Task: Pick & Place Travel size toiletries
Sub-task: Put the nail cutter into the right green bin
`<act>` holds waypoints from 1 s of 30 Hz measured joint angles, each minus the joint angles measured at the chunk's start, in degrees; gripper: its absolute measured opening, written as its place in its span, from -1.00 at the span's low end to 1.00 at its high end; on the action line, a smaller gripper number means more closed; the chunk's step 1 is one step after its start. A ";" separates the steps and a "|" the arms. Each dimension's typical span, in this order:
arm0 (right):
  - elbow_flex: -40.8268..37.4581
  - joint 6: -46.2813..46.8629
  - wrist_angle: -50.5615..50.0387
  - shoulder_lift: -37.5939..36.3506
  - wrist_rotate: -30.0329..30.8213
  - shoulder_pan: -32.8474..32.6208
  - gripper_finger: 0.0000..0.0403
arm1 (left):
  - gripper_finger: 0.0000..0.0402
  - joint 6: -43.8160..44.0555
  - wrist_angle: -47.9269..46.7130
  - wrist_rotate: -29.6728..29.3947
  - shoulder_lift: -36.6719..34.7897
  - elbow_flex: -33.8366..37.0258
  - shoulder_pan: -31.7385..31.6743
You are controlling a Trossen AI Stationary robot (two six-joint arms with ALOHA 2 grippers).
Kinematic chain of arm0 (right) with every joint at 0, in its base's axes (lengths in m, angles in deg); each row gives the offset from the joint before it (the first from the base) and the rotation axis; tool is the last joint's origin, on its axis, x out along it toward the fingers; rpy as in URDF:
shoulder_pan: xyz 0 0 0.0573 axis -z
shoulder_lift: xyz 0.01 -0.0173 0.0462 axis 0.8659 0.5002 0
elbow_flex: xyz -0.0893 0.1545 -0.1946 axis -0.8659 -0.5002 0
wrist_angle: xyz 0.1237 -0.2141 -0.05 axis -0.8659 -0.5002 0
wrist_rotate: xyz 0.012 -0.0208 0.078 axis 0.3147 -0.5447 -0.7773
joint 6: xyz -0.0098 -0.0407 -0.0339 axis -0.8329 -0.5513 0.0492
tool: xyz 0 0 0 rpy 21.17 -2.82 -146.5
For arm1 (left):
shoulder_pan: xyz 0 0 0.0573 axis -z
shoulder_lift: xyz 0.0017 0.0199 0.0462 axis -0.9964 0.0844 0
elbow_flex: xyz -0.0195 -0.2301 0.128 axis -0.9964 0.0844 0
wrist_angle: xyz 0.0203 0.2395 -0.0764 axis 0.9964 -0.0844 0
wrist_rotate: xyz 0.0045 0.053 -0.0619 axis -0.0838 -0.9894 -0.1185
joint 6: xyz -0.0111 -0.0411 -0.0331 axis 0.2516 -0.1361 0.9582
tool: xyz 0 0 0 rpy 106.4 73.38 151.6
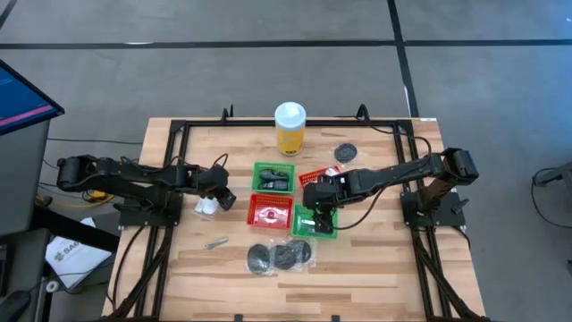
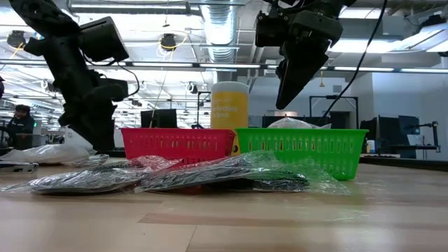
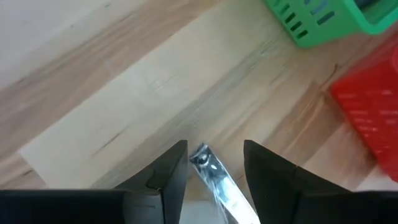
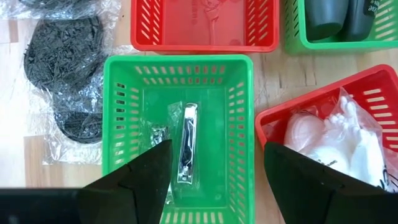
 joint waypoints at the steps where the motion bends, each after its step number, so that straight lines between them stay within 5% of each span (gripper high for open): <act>1: 0.00 0.00 0.00 0.00 0.00 0.00 0.19 | -0.26 0.01 0.02 0.17 0.00 0.00 0.00; 23: 0.00 -0.04 -0.04 0.02 0.00 0.00 0.19 | -0.17 4.25 0.61 1.18 8.39 -0.15 1.30; 30: 0.00 -0.04 -0.04 0.02 0.00 0.00 0.19 | -0.32 5.03 0.48 0.83 8.46 -0.07 2.03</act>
